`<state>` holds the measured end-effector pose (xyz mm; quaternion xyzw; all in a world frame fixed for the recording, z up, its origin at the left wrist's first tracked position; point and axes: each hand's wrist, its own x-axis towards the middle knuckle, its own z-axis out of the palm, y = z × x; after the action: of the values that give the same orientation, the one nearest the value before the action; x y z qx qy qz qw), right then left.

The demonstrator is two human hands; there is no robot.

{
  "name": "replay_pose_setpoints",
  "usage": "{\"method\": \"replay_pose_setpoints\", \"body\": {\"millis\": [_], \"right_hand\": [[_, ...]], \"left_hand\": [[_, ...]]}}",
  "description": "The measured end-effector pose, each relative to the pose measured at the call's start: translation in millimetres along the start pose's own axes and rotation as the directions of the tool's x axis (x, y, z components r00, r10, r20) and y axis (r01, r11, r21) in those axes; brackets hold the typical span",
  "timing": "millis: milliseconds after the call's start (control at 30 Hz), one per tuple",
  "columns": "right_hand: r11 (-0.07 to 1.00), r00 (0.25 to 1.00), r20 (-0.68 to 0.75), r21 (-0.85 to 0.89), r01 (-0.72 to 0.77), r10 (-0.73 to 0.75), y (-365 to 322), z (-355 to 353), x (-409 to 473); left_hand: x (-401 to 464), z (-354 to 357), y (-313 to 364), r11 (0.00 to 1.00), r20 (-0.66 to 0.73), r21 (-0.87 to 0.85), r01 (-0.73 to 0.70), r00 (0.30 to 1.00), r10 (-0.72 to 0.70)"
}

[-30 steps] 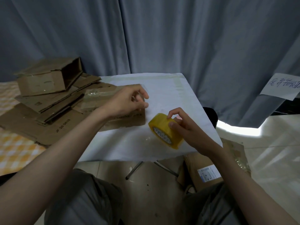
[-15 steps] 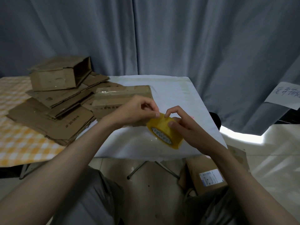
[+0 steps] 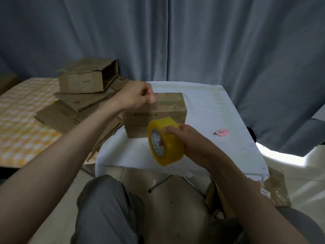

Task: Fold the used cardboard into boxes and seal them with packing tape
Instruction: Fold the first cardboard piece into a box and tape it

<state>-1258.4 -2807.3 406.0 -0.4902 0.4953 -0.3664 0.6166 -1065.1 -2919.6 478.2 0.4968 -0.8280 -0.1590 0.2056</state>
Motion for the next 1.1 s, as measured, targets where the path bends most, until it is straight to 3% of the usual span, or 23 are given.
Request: {"method": "replay_pose_setpoints", "body": {"millis": [67, 100, 267, 600, 700, 867, 967, 1100], "right_hand": [[0.999, 0.999, 0.004, 0.007, -0.048, 0.048, -4, 7, 7], [0.998, 0.998, -0.013, 0.024, -0.057, 0.057, -3, 7, 11], [0.998, 0.990, -0.134, -0.026, -0.049, 0.045, -4, 6, 29], [0.998, 0.969, -0.241, -0.033, 0.053, -0.059, -6, -22, 25], [0.992, 0.963, -0.259, -0.112, 0.050, -0.077, -8, -36, 17], [0.979, 0.983, -0.183, -0.203, -0.012, -0.026, -10, -36, 5], [0.987, 0.994, -0.114, -0.158, -0.014, -0.004, -14, -31, -1], [0.990, 0.999, -0.032, -0.137, 0.024, -0.028, -12, -12, -4]], "left_hand": [[14, -8, -16, 0.999, -0.145, 0.023, 0.034, 0.989, -0.031], [21, -11, -24, 0.999, -0.150, 0.027, 0.040, 0.988, -0.036], [46, -8, -58, 0.982, 0.207, 0.007, 0.187, 0.961, -0.185], [50, -11, -40, 0.909, 0.369, -0.244, 0.337, 0.899, -0.234], [49, -12, -30, 0.874, 0.413, -0.291, 0.389, 0.875, -0.252], [46, -20, -22, 0.918, 0.388, -0.218, 0.332, 0.892, -0.231], [42, -22, -25, 0.899, 0.374, -0.313, 0.308, 0.910, -0.181], [40, -29, -42, 0.909, 0.164, -0.332, 0.254, 0.964, -0.209]]}}
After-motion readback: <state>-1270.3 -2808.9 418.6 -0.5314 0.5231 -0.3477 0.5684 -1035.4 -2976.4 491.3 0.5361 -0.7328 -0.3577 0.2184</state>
